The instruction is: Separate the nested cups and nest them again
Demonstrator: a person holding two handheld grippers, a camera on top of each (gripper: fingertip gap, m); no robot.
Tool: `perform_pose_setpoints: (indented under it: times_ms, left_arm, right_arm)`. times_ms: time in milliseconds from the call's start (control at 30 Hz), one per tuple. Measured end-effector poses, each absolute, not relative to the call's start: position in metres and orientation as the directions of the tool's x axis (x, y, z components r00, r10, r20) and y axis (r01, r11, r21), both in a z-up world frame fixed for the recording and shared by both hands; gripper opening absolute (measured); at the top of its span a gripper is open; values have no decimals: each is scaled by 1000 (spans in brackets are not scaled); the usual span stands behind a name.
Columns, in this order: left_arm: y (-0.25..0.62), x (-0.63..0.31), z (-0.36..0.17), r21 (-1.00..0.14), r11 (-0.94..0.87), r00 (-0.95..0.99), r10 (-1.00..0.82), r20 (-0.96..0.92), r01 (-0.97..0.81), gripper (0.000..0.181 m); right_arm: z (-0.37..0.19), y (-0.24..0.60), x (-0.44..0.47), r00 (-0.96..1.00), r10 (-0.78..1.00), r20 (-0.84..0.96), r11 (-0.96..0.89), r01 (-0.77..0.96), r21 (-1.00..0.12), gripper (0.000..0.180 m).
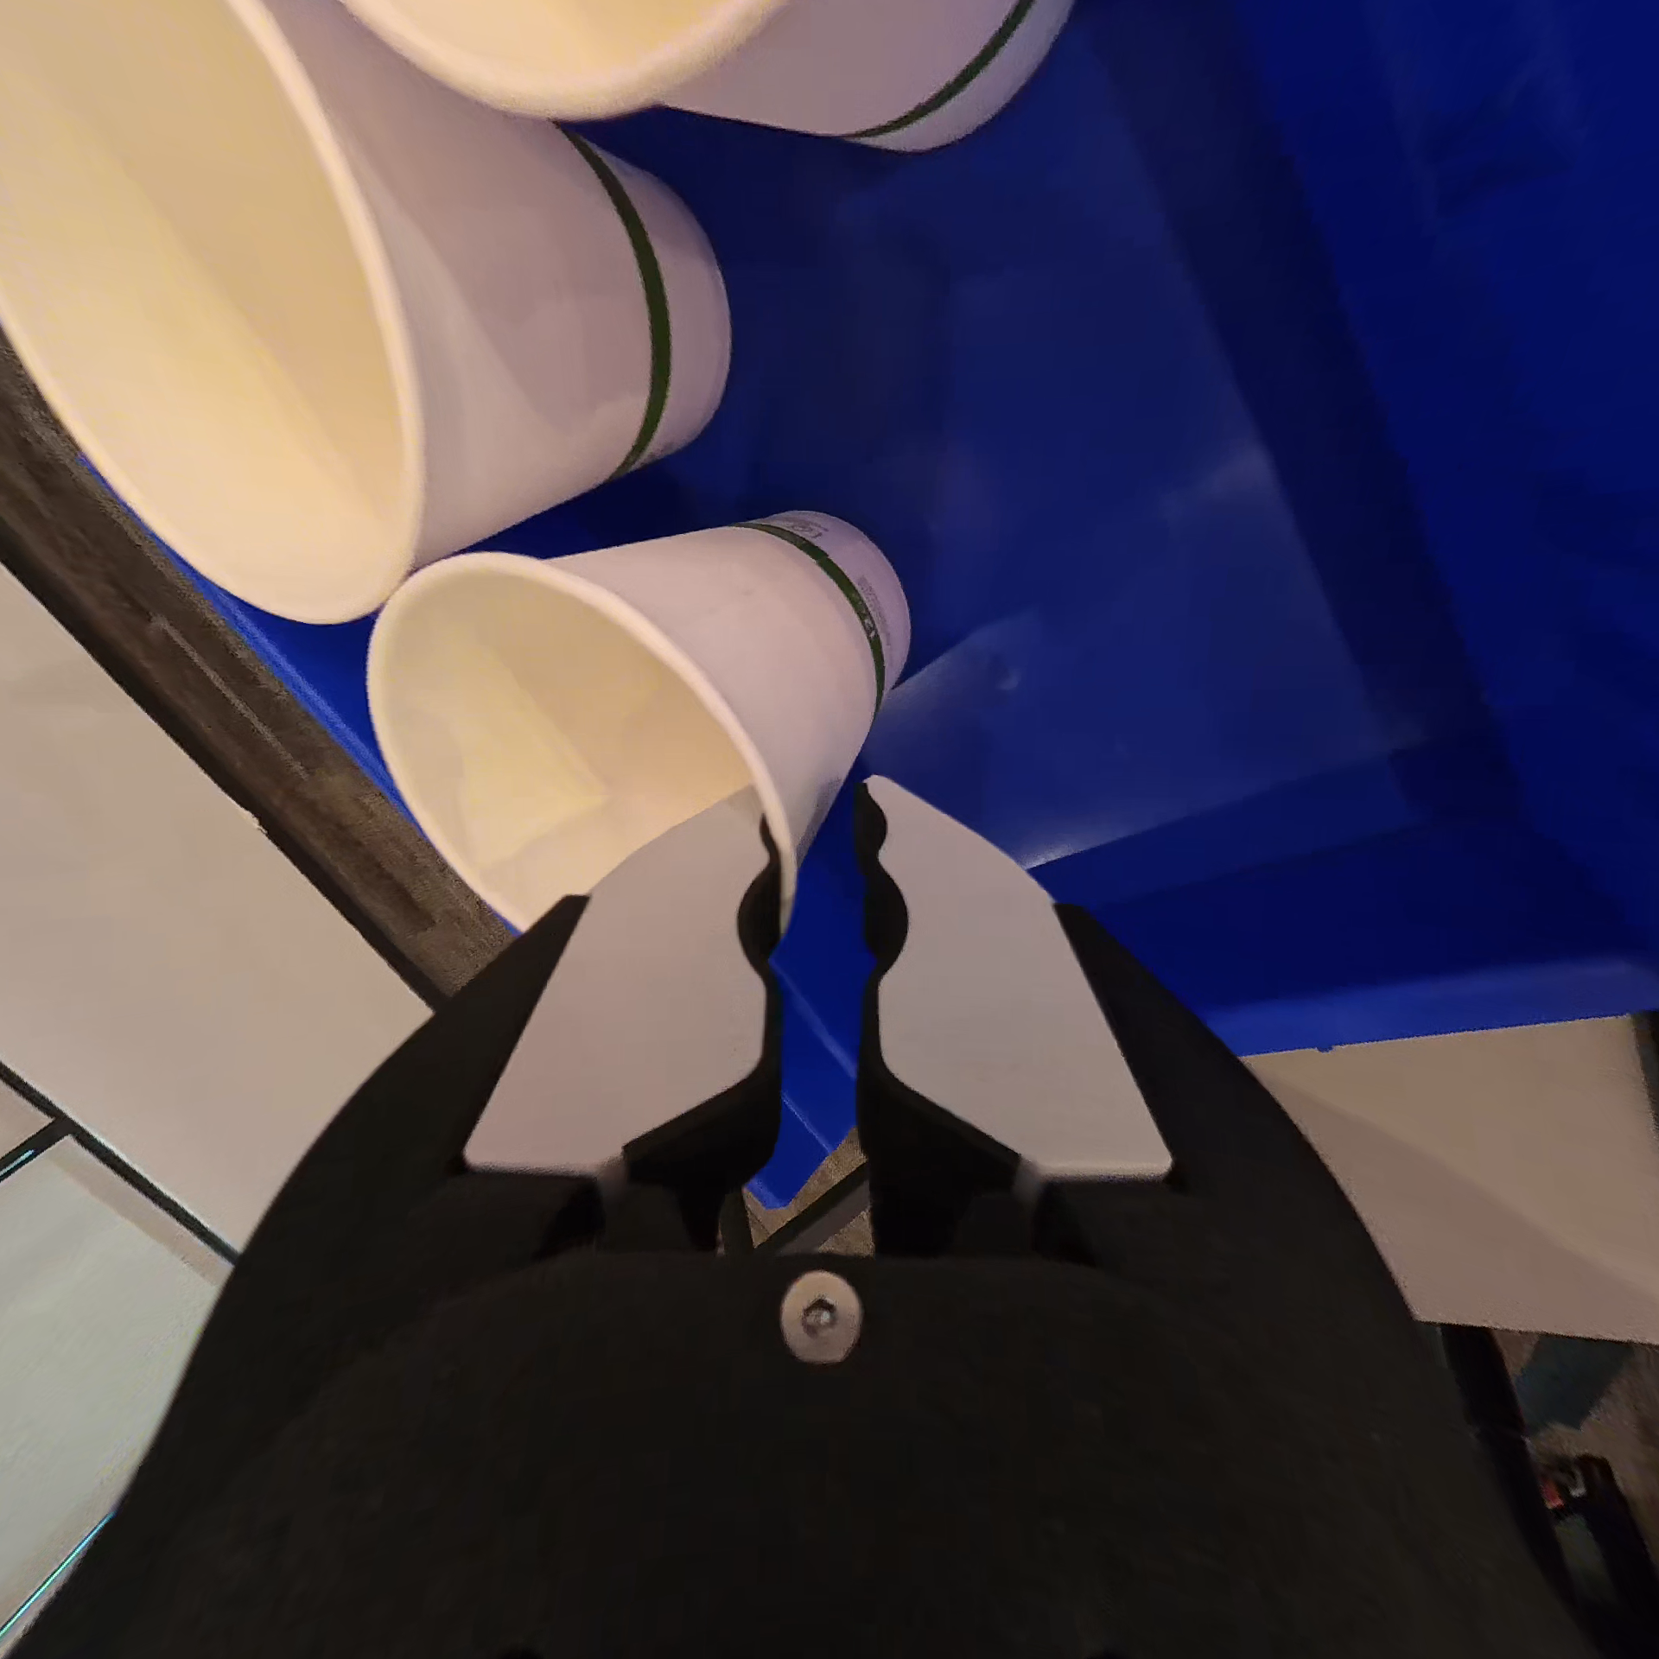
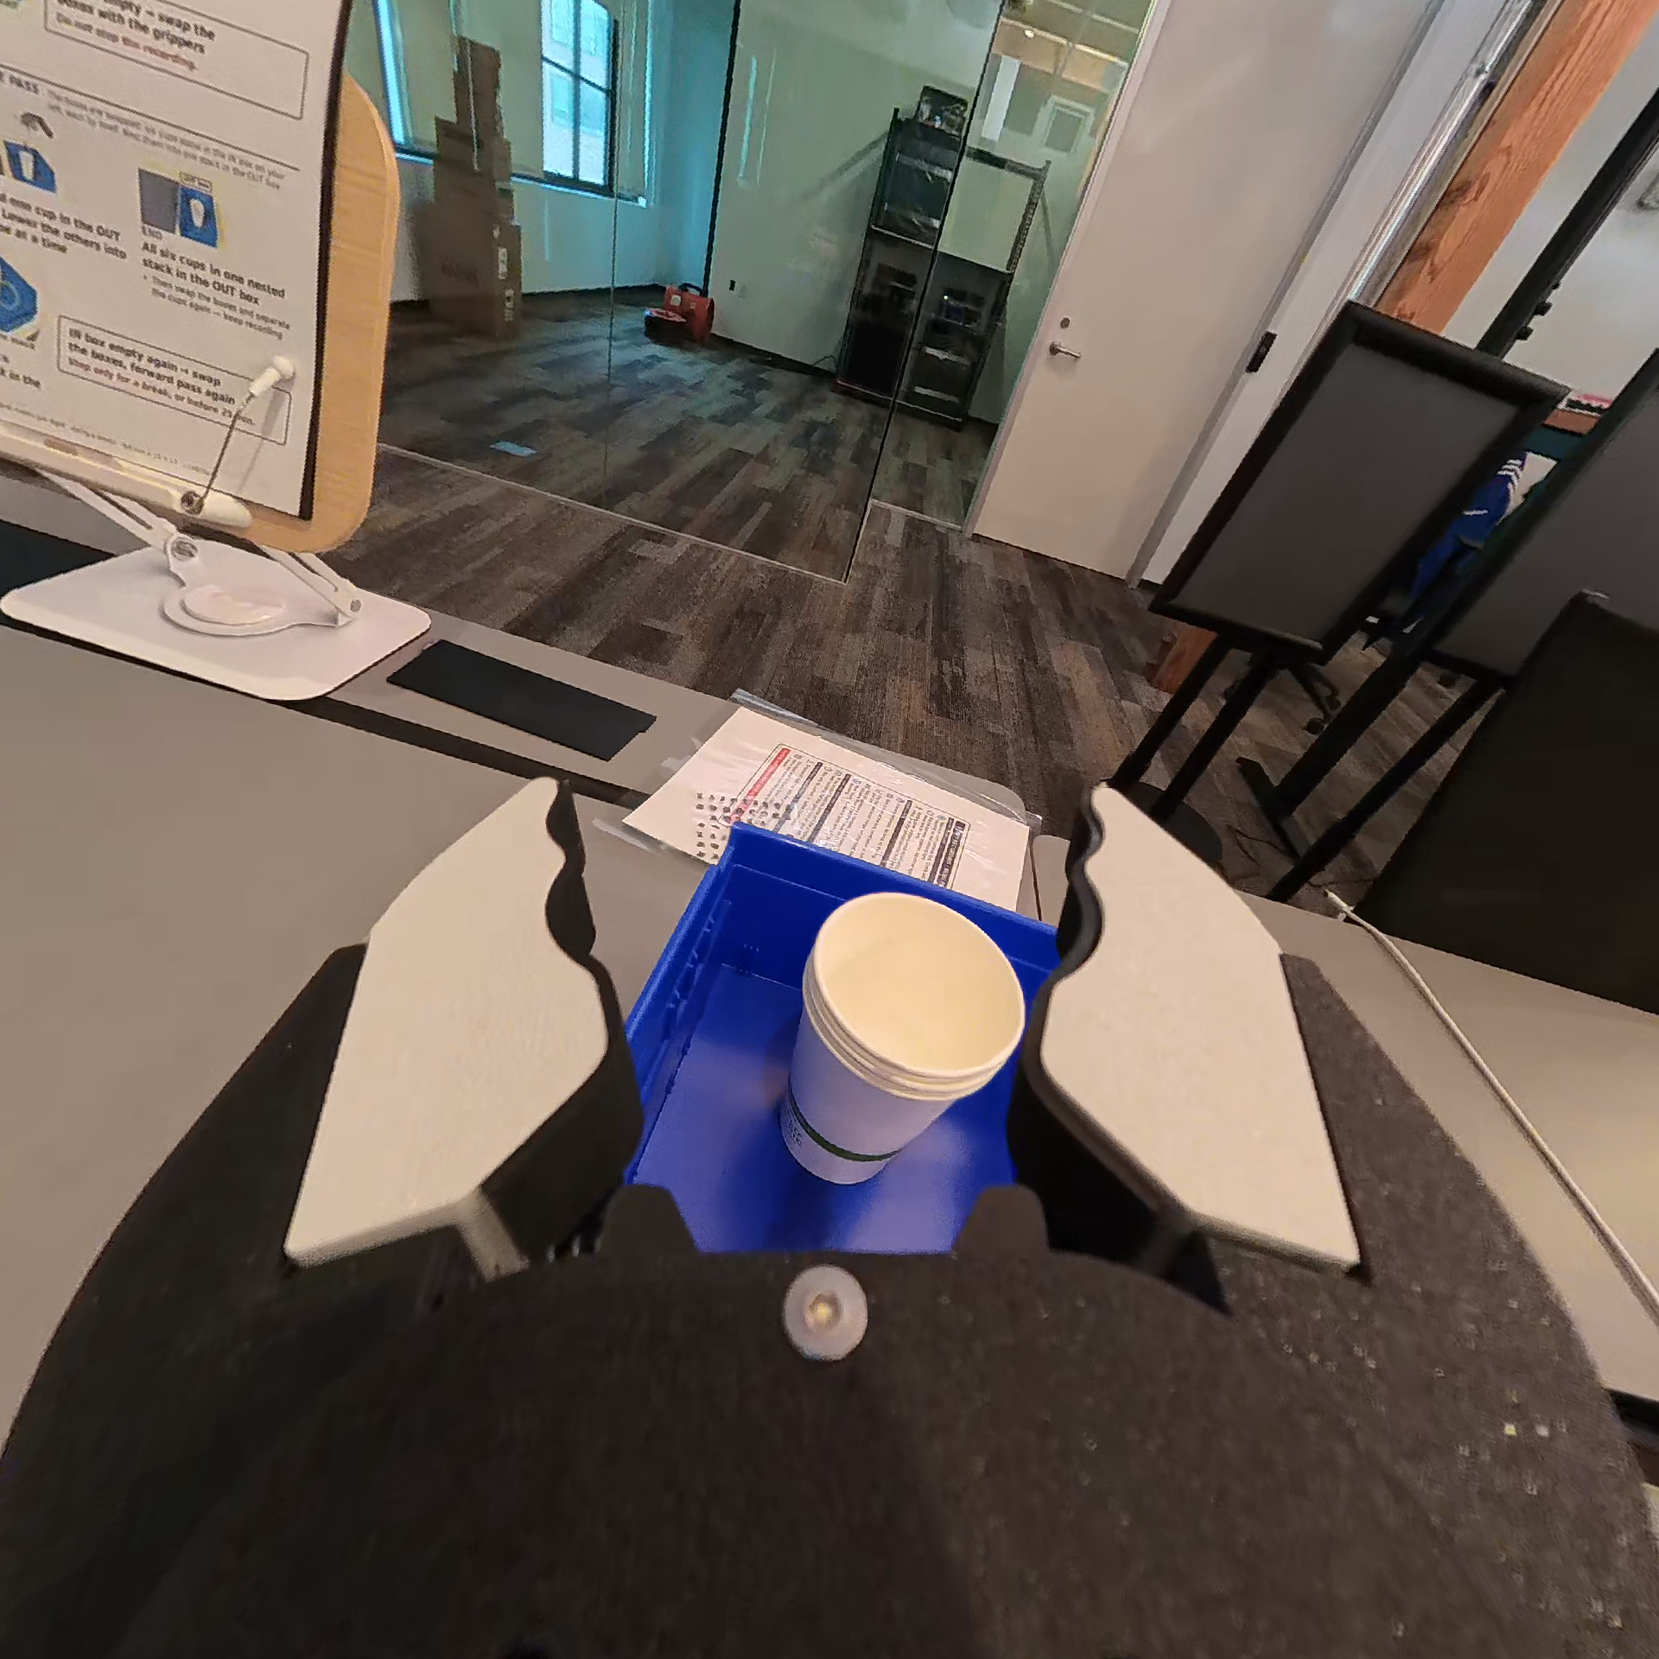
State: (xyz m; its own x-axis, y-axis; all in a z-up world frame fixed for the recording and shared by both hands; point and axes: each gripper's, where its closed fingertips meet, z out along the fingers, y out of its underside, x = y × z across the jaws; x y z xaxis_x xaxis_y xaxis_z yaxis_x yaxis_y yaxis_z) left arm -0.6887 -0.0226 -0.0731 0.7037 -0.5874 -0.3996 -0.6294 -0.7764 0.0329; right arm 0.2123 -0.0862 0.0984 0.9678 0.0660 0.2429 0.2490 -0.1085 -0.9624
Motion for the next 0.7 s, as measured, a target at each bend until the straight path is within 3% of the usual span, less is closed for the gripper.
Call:
perform_pose_setpoints:
  times_ms: [300,433,567,700]
  left_arm:
    - [-41,-688,-77,62,-748,684,-635,-359,-661,0]
    - [-53,-682,-53,55,-713,654,-668,-355,-699,0]
    - [-62,-635,13,-69,-599,583,-736,-344,-797,0]
    - [-84,-530,78,-225,-344,401,-865,-301,-911,0]
  right_arm:
    - [94,-90,221,976,67,209,-104,216,-971,96]
    - [95,-85,208,966,95,241,-118,251,-961,96]
    - [118,-74,158,941,206,268,-44,282,-958,95]
    - [150,-72,33,787,515,338,165,296,-941,94]
